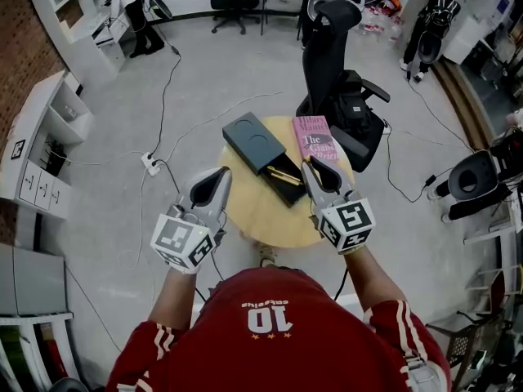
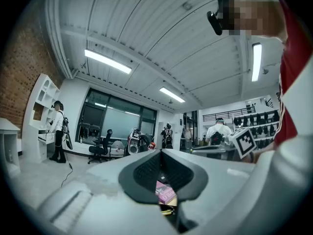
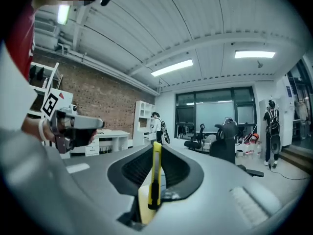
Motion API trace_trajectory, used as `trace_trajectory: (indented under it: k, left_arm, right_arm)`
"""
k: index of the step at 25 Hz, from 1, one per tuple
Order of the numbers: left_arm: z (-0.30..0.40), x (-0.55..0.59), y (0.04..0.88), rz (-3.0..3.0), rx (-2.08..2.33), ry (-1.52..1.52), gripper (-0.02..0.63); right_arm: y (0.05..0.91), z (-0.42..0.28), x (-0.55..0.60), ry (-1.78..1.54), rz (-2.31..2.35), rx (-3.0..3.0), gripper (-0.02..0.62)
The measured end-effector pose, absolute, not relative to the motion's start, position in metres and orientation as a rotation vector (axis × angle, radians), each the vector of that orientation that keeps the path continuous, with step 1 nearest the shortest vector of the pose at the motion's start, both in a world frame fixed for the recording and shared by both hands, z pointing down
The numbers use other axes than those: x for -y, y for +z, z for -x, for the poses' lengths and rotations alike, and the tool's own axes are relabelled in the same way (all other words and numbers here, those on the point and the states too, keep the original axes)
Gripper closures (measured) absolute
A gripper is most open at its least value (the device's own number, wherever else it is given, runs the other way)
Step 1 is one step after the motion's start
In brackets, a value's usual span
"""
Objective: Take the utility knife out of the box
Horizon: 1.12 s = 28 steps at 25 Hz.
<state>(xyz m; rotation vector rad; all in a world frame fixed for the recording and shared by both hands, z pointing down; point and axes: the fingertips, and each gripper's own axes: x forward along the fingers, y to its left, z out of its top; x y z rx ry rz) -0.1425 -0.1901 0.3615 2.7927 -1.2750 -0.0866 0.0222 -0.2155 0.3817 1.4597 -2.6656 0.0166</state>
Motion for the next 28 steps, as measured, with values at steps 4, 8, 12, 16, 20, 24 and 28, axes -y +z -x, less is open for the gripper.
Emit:
trace_trajectory:
  k: [4,8,12,16,20,24,28]
  left_arm:
    - [0.143,0.185,0.36,-2.804,1.272,-0.08,0.603]
    - [0.142,0.18,0.361,-2.826,1.284,-0.053,0.603]
    - [0.143,0.177,0.36,-2.849,1.293,-0.023,0.603]
    - [0.145,0.174,0.357,-2.869,1.297,-0.04,0.603]
    - [0.135,0.175,0.355,-2.925,1.256,-0.008,0.603]
    - [0.125,0.179,0.356,-2.999,1.213,0.074,0.603]
    - [0.116,0.186,0.356,-3.056,1.174,0.111,0.577]
  right_arm:
    - [0.358,-0.029,0.188,-0.02,-1.516,2.707,0.545]
    - [0.355,-0.035,0.169,0.005,-1.547,2.715,0.545]
    - [0.362,-0.035,0.158,0.069,-1.561,2.712,0.545]
    - [0.362,-0.034,0.147,0.082,-1.571,2.716,0.545]
    - [0.359,-0.038,0.149,0.074,-1.573,2.719,0.545]
    - [0.355,-0.038,0.154,0.079,-1.57,2.733,0.545]
    - [0.354,-0.039,0.161,0.063,-1.555,2.734,0.545]
